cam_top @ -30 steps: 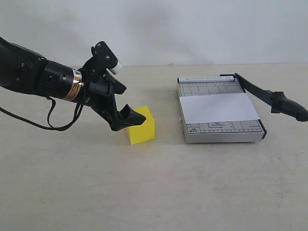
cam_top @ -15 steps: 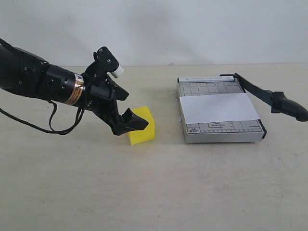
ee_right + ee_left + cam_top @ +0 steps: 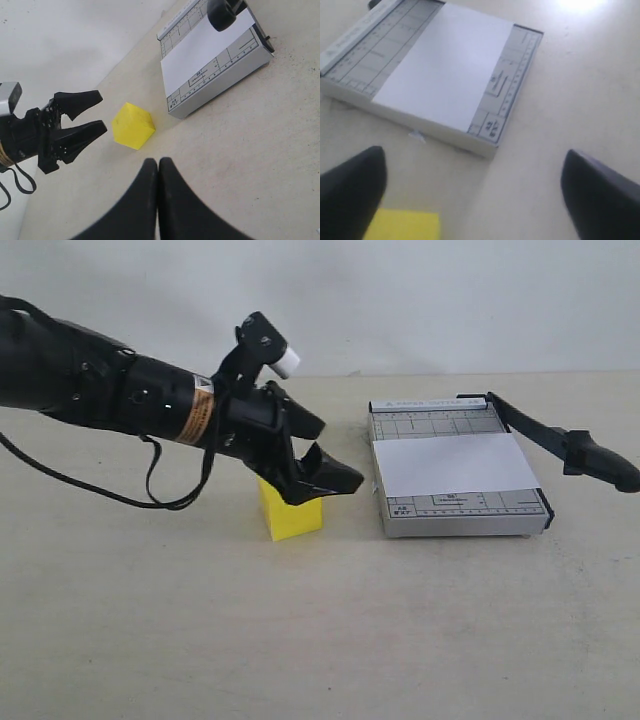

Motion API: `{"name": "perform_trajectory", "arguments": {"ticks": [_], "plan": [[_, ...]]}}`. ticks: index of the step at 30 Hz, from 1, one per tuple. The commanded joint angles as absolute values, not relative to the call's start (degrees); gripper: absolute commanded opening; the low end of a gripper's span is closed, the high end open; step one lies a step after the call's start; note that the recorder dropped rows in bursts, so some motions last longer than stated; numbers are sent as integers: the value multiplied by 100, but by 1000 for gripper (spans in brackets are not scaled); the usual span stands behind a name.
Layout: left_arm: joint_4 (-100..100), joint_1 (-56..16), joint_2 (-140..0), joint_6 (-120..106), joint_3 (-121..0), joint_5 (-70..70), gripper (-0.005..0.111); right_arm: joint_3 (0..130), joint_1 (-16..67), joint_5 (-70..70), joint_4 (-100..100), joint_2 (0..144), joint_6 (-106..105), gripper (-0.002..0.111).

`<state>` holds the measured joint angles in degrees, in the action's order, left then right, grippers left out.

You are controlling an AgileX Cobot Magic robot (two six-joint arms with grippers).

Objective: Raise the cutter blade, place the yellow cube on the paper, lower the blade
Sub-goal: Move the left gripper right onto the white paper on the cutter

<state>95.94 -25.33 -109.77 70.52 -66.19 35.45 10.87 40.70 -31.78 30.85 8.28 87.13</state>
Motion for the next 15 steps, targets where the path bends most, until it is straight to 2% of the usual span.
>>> {"name": "perform_trajectory", "arguments": {"ticks": [1, 2, 3, 11, 15], "plan": [[9539, -3127, -10911, 7112, -6885, 3643, 28, 1073, 4054, -3142, 3109, 804, 8650, 0], [9539, -3241, -10911, 7112, -6944, 3643, 9, 1073, 4054, -3142, 3109, 804, 8650, 0], [9539, -3348, -10911, 6995, -6994, 3643, 6, 1073, 4054, -3142, 3109, 804, 8650, 0], [8311, -3991, -11222, 5572, -7368, 2187, 5, 1073, 4054, -3177, 3095, 804, 8650, 0], [8076, -4030, -11705, 5551, -7697, 2090, 5, 1073, 4054, -3190, 3095, 804, 8650, 0]]}}
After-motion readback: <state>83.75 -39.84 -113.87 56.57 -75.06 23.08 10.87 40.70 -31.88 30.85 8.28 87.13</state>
